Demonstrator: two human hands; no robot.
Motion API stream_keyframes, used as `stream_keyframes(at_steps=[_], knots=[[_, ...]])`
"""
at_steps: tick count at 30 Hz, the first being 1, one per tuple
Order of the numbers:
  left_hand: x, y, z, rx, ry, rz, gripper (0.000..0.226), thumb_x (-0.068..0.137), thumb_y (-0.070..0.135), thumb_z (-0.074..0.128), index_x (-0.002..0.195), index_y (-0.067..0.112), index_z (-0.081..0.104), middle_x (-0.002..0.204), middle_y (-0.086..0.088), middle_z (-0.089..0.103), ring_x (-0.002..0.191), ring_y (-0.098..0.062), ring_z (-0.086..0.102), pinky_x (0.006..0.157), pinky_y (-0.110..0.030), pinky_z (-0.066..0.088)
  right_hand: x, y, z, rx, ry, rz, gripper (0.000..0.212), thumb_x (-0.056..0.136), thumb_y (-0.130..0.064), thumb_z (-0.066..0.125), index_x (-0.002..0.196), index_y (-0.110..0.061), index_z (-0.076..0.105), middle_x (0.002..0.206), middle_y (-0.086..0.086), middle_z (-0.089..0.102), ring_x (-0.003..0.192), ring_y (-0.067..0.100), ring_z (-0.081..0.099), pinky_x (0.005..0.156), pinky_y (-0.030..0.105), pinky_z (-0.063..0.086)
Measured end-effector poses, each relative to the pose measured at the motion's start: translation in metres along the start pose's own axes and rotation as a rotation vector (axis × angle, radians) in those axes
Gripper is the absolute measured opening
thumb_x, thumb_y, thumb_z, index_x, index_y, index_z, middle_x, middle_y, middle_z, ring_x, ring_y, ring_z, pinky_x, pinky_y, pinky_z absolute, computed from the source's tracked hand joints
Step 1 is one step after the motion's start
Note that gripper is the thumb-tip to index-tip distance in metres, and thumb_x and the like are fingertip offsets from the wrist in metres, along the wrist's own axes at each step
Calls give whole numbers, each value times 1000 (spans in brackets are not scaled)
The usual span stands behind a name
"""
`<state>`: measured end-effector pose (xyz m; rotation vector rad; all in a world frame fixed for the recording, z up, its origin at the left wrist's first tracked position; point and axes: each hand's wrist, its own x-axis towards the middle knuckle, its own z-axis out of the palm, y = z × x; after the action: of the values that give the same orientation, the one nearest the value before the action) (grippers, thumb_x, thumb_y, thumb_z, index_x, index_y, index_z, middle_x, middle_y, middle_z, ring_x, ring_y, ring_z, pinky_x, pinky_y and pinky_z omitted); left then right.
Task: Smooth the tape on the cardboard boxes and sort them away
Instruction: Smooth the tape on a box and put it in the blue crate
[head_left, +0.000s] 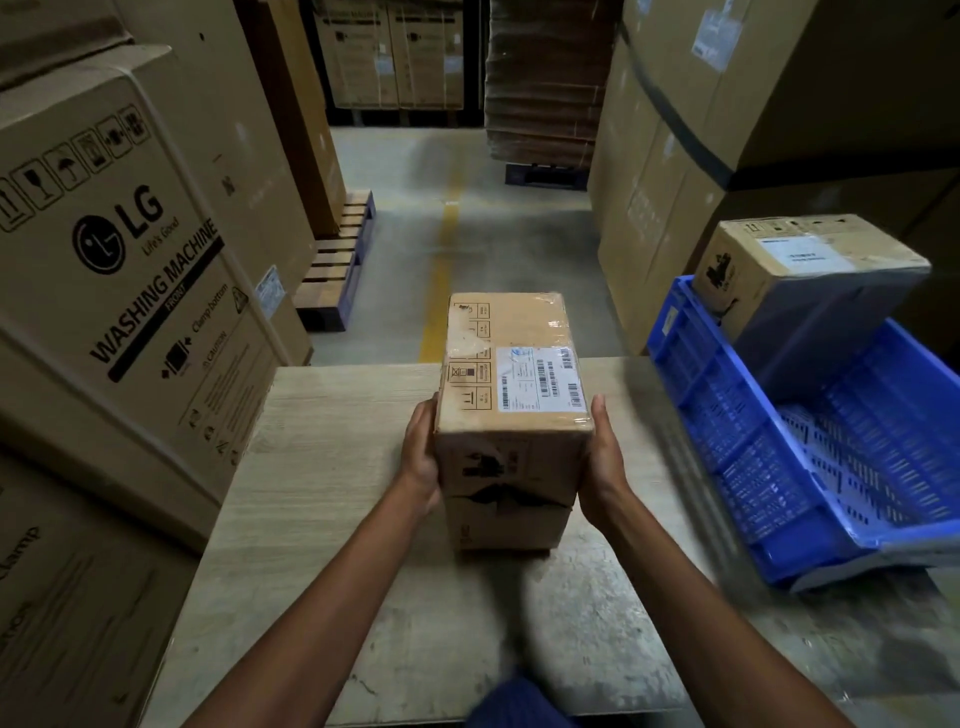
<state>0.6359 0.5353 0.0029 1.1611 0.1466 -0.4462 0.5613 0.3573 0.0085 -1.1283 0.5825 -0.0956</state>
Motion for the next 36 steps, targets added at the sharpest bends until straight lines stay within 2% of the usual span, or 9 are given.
stream_keyframes(at_steps=[5, 9, 13, 16, 19, 23, 26, 29, 36], knots=[[-10, 10, -6, 108, -50, 45, 49, 104, 41, 43, 134, 5, 57, 124, -17, 68, 119, -32, 63, 100, -46, 52, -16, -2, -5, -148, 87, -107, 63, 103, -63, 30, 117, -17, 71, 112, 5, 76, 111, 22, 69, 101, 41, 51], [-39, 21, 1, 515, -57, 474, 42, 101, 35, 52, 136, 13, 53, 132, 1, 61, 118, -4, 60, 94, -22, 52, -40, -8, -1, -441, 219, -518, 26, 102, -38, 53, 112, -20, 69, 117, -3, 72, 106, 2, 65, 90, 25, 54], [-44, 16, 2, 1033, -72, 1025, 32, 93, 23, 56, 113, 3, 70, 132, -12, 61, 127, -23, 55, 102, -38, 51, -44, -7, 7, -934, 263, -1013, 23, 93, -19, 63, 112, -9, 70, 137, 3, 61, 127, 13, 56, 106, 25, 44], [-44, 6, 3, 1248, -107, 1176, 28, 93, 18, 56, 108, 1, 73, 118, -14, 69, 116, -28, 63, 99, -44, 50, -39, 6, 12, -1211, 179, -1102, 32, 97, -30, 55, 114, -8, 71, 134, 9, 64, 129, 23, 57, 109, 42, 44], [-40, 12, 4, 1301, -94, 1159, 23, 92, 17, 56, 98, 4, 74, 104, -8, 70, 102, -25, 65, 88, -38, 52, -38, 6, 13, -1314, 176, -1121, 32, 96, -32, 52, 107, -9, 71, 124, 7, 69, 119, 25, 61, 103, 40, 45], [-32, 33, 20, 1445, -168, 1079, 23, 92, 21, 53, 87, 6, 70, 92, -7, 63, 87, -23, 55, 73, -43, 51, -30, -22, 19, -1483, 190, -1103, 21, 89, -34, 56, 88, -14, 63, 93, 3, 63, 85, 25, 58, 72, 37, 43], [-24, 42, 32, 1619, -221, 851, 36, 98, 28, 48, 127, 13, 64, 140, -14, 53, 130, -30, 44, 113, -46, 39, -22, -31, 29, -1538, 208, -1036, 22, 89, -36, 54, 95, -18, 64, 102, 4, 62, 91, 24, 56, 72, 33, 35], [-21, 39, 30, 1646, -222, 696, 51, 103, 35, 40, 153, 21, 37, 164, -8, 22, 153, -25, 12, 123, -37, 7, -23, -25, 32, -1577, 184, -1024, 30, 90, -37, 47, 109, -20, 64, 113, 3, 62, 102, 23, 57, 79, 35, 38], [-7, 57, 46, 1710, -146, 766, 37, 99, 30, 45, 131, 17, 56, 131, -5, 55, 120, -22, 45, 102, -38, 39, -7, -50, 42, -1758, 122, -890, 31, 92, -44, 43, 97, -19, 59, 99, 2, 58, 86, 22, 49, 69, 36, 36]])
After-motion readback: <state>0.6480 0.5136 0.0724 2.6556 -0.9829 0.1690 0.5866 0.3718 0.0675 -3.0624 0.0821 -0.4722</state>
